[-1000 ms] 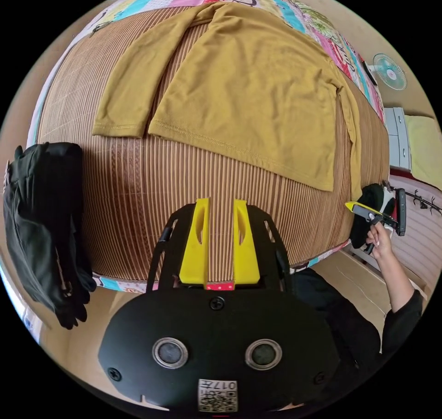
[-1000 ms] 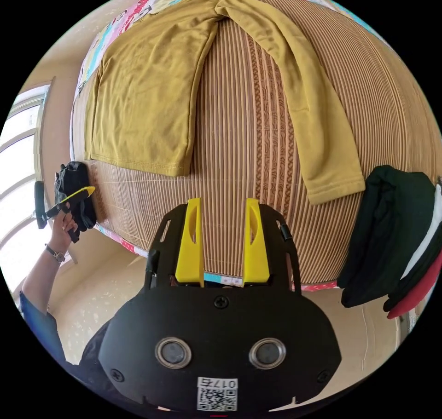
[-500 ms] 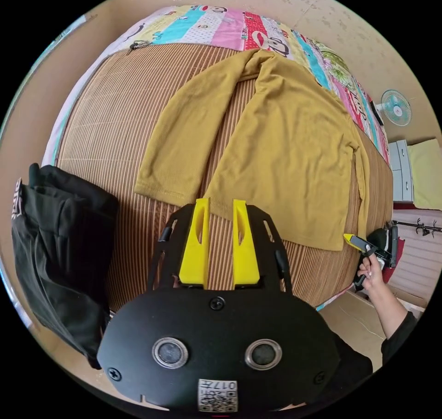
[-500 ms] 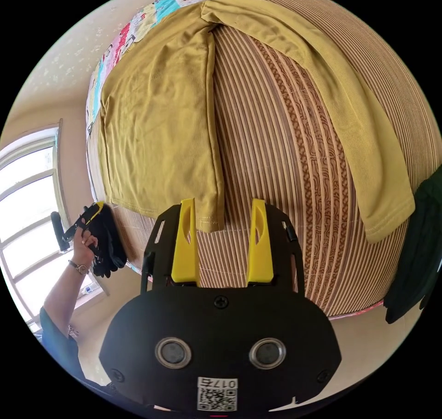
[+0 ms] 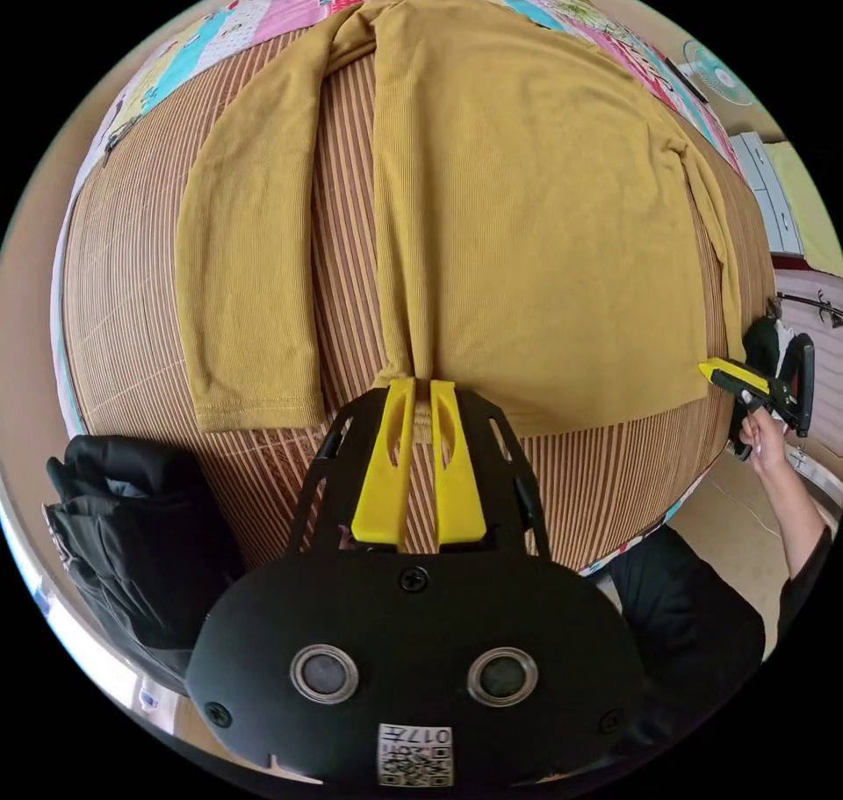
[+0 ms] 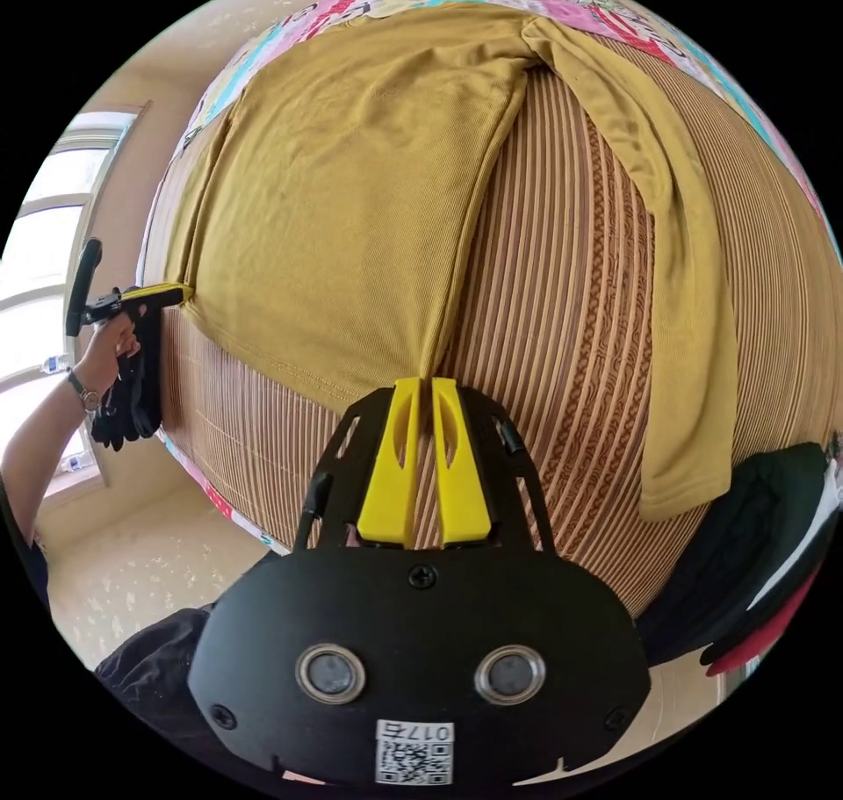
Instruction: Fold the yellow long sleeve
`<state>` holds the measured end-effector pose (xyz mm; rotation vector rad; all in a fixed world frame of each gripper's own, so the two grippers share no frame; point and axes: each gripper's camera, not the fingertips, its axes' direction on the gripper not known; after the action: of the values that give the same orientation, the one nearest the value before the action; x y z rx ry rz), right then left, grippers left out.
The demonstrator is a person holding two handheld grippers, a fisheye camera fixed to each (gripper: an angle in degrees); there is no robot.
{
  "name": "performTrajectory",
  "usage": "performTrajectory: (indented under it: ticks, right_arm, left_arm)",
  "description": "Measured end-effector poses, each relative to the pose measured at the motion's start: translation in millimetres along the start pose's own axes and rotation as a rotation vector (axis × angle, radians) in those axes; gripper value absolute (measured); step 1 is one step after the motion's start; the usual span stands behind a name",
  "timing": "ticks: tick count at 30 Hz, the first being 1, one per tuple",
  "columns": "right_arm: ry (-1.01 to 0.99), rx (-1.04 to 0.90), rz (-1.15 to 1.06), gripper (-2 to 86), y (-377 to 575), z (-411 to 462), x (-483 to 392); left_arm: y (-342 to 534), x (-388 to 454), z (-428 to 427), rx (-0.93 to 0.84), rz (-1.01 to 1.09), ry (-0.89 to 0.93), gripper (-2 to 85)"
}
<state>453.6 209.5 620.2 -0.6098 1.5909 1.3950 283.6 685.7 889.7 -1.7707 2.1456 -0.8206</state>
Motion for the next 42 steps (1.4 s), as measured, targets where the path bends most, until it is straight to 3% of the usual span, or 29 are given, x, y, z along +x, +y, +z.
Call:
performTrajectory:
  ticks: [5, 16, 20, 25, 34, 39, 42]
  right_arm:
    - [0.021, -0.028, 0.079, 3.0, 28.8, -8.4, 21.3]
    - [-0.104, -0.136, 0.318, 3.8, 140.1, -4.7, 51.6]
    - [-0.233, -0.051, 0.458, 6.6, 166.9, -13.0, 78.3]
    - [-0.390, 0.152, 0.734, 9.5, 200.8, -34.2, 138.5]
    - [-0.039, 0.175, 0.811, 9.4, 208.7, -50.6, 150.0]
    - [-0.030, 0.203, 0.970, 9.5, 247.3, -30.3, 159.5]
    - [-0.030, 0.195, 0.937, 9.3, 256.2, -21.7, 155.6]
  left_arm:
    - [67.4, 18.7, 22.6, -0.009, -0.016, 0.108, 2.3]
    - [189.5, 60.6, 66.2, -0.165, -0.070, 0.138, 3.1]
    - [220.3, 49.4, 54.0, -0.162, -0.146, 0.036, 6.6]
    - [250.9, 28.7, 43.9, -0.162, -0.286, 0.054, 8.0]
    - [264.2, 61.6, 35.8, -0.089, -0.428, 0.138, 7.6]
    - [248.7, 103.6, 41.5, -0.058, -0.421, 0.217, 7.6]
    - [237.0, 134.9, 43.3, -0.042, -0.366, 0.232, 7.6]
